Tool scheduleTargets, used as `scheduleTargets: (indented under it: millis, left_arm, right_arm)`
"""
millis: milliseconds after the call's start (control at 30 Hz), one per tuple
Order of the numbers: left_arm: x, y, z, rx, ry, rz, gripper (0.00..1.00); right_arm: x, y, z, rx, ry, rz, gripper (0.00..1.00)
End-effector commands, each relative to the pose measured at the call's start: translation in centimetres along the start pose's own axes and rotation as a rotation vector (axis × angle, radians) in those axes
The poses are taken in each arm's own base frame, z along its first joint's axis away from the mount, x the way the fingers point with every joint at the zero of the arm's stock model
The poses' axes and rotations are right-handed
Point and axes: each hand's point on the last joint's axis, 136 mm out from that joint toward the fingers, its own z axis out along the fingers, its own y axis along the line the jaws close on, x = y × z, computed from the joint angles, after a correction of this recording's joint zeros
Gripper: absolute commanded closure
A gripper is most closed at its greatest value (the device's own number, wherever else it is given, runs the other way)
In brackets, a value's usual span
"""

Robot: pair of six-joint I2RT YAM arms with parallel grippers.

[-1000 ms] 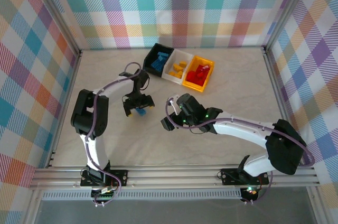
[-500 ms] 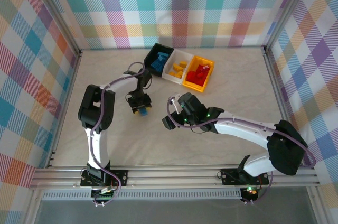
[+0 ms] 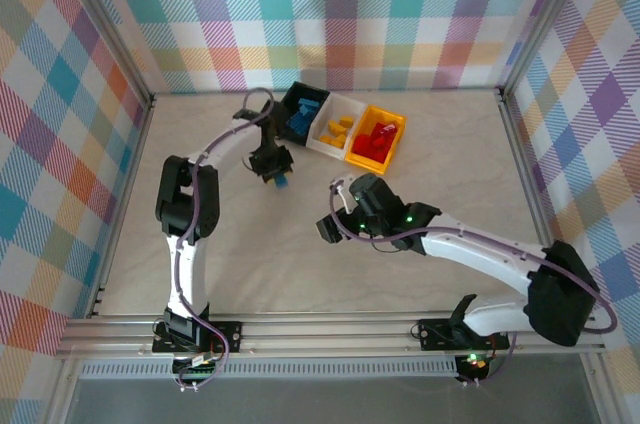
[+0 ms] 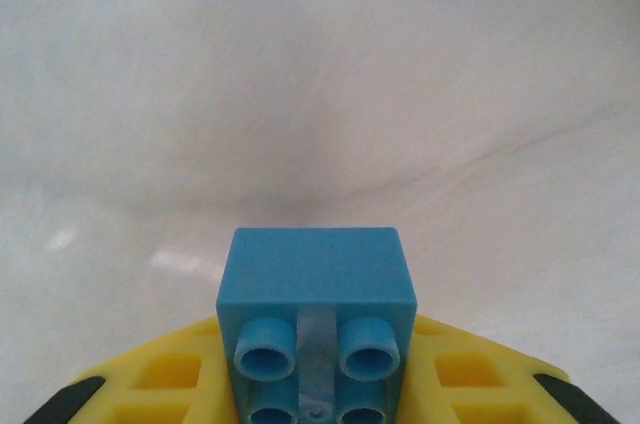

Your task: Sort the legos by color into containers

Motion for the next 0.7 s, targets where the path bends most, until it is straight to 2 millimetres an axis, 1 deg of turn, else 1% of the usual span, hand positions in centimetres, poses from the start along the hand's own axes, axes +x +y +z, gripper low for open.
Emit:
scheduleTargets:
  millis: [0, 100, 200, 300, 400, 433, 467, 500, 567, 633, 667]
  left_arm:
    - [-4.0, -2.4, -1.8, 0.096, -0.060, -0.035, 0.71]
    - [-8.2, -5.4, -2.8, 0.186, -0.132, -0.045, 0.70]
    - [-11.4, -8.2, -2.7, 0.269, -0.190, -0.047, 0.70]
    - [-13.5, -10.3, -1.5, 0.348, -0.218, -0.070, 0.68]
    - [-14.6, -11.8, 0.3, 0.423, -0.221, -0.101, 0.65]
    - [-14.8, -12.1, 0.8, 0.440, -0.221, -0.108, 0.60]
    - [-15.0, -12.4, 1.1, 0.457, -0.220, -0.113, 0.53]
    - [-15.1, -12.6, 1.3, 0.467, -0.222, -0.114, 0.47]
    - [-15.4, -13.2, 0.7, 0.495, -0.233, -0.098, 0.35]
    - [-15.6, -13.6, -0.5, 0.513, -0.255, -0.069, 0.23]
    - [-15.6, -13.6, -1.1, 0.517, -0.264, -0.053, 0.20]
  right_arm:
    - [1.2, -1.6, -1.5, 0.046, 0.030, 0.018, 0.18]
    - [1.2, -2.7, -2.5, 0.069, 0.026, 0.029, 0.18]
    - [0.7, -3.8, -3.4, 0.089, 0.009, 0.043, 0.18]
    - [0.2, -4.9, -4.2, 0.110, -0.014, 0.057, 0.16]
    - [-0.3, -6.2, -4.8, 0.131, -0.039, 0.072, 0.16]
    - [-0.5, -6.5, -4.9, 0.134, -0.046, 0.074, 0.16]
    - [-0.8, -7.0, -5.2, 0.144, -0.058, 0.076, 0.15]
    - [-1.1, -7.4, -5.4, 0.154, -0.068, 0.076, 0.13]
    - [-1.6, -8.6, -5.9, 0.180, -0.097, 0.085, 0.10]
    - [-2.0, -9.7, -6.2, 0.192, -0.118, 0.100, 0.10]
    - [-2.2, -10.2, -6.4, 0.193, -0.128, 0.106, 0.10]
